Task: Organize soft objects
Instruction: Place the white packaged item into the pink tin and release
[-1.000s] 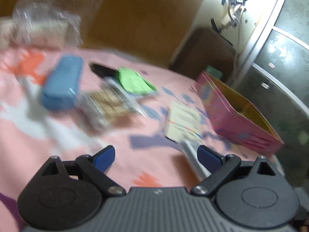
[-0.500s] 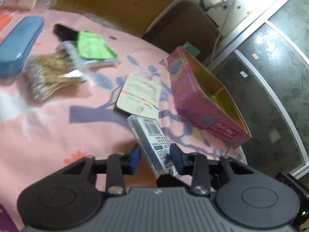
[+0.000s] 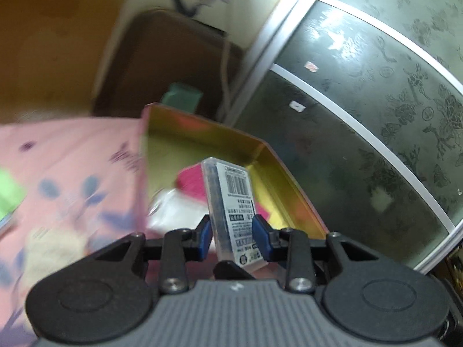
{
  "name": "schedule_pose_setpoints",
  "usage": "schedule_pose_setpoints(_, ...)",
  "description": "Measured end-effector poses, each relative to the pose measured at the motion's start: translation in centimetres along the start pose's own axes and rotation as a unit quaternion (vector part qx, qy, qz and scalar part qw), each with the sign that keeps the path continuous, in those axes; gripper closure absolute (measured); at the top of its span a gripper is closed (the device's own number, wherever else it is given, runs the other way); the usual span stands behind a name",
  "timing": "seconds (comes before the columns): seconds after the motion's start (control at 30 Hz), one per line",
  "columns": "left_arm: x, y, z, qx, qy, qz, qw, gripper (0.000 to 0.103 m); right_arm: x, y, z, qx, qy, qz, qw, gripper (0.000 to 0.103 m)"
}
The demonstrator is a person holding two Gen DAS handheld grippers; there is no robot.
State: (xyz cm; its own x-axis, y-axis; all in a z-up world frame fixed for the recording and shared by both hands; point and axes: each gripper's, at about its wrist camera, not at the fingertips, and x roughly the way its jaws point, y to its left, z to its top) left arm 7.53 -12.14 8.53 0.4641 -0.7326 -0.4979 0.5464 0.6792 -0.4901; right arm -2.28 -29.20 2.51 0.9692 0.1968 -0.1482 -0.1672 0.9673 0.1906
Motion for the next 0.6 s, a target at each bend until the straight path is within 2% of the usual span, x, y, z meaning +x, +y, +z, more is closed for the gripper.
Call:
schedule_pose_setpoints(0.13, 5.2, -2.9, 2.3, 0.02, 0.006, -0.007, 0.9998, 0.062, 2.2, -3.8, 0.4, -0.023, 0.002, -0.071, 0.997, 0.042)
schedule_pose_setpoints(0.2, 7.7, -3.9, 2.7, 0.033, 0.014, 0.004, 0.9993, 0.062, 3.4, -5.4, 0.0, -0.043, 0.018, -0.124, 0.991, 0.042)
schedule_pose_setpoints(0.27, 9.3, -4.3, 2.4, 0.04, 0.022, 0.028, 0.9986, 0.062, 3.3, -7.1, -0.5, -0.037, 0.025, -0.156, 0.987, 0.042)
schedule_pose_setpoints(0.33, 9.7, -4.1, 1.7, 0.033, 0.031, 0.026, 0.9986, 0.062, 2.2, -8.1, -1.0, -0.01, 0.02, -0.155, 0.988, 0.042)
schedule_pose_setpoints(0.43, 8.5, -3.3, 0.4, 0.041, 0.025, 0.034, 0.9983, 0.061, 0.7, -8.1, -1.4, 0.019, 0.005, -0.15, 0.989, 0.042)
schedule_pose_setpoints(0.6, 3.5, -1.0, -2.2, 0.054, -0.004, 0.049, 0.9974, 0.05, -1.4, -4.8, -1.1, 0.048, -0.028, -0.1, 0.993, 0.042)
